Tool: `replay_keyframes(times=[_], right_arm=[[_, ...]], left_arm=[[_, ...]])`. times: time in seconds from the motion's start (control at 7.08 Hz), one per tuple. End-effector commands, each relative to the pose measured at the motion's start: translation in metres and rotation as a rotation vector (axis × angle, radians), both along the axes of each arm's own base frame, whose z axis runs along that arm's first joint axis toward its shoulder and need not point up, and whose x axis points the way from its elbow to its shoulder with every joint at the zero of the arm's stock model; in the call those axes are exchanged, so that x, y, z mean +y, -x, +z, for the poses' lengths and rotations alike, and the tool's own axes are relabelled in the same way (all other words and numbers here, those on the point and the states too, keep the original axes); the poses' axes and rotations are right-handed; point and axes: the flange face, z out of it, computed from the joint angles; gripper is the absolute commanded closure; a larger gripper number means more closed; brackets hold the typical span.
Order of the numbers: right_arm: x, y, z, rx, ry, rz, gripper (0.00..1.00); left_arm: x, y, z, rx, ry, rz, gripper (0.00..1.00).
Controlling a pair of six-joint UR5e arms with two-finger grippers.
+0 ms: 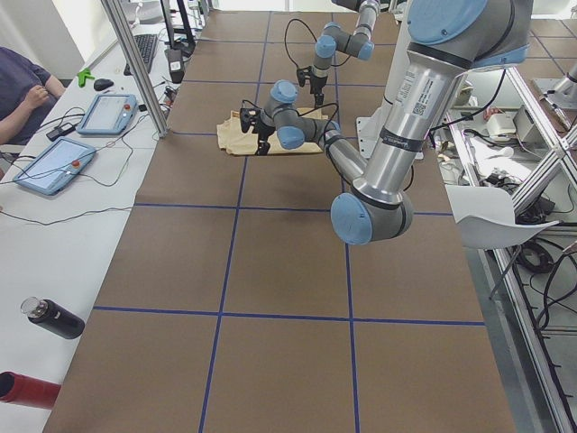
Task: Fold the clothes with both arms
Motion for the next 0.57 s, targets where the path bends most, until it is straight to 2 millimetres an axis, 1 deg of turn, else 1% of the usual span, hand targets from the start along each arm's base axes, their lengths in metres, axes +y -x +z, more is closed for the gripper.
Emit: replay_keyframes(times=[0.0, 0.14, 0.28, 0.42], right_arm=[[-0.022, -0.010, -0.021, -0.041, -0.036, 0.016, 0.00], [-0.049, -0.012, -0.051, -0.076, -0.075, 0.035, 0.00], [-0.069, -0.004, -0.065, -0.083, -0.087, 0.052, 0.00], [-0.086, 0.015, -0.075, -0.078, -0.114, 0.039, 0.00]], left_arm=[[0.000, 0.000, 0.000, 0.000, 0.001, 0.001, 0.00], [0.000, -0.001, 0.001, -0.001, 0.000, 0.001, 0.00], [0.000, -0.001, 0.001, -0.001, 0.001, 0.003, 0.00], [0.000, -0.001, 0.001, -0.002, 0.000, 0.004, 0.00]])
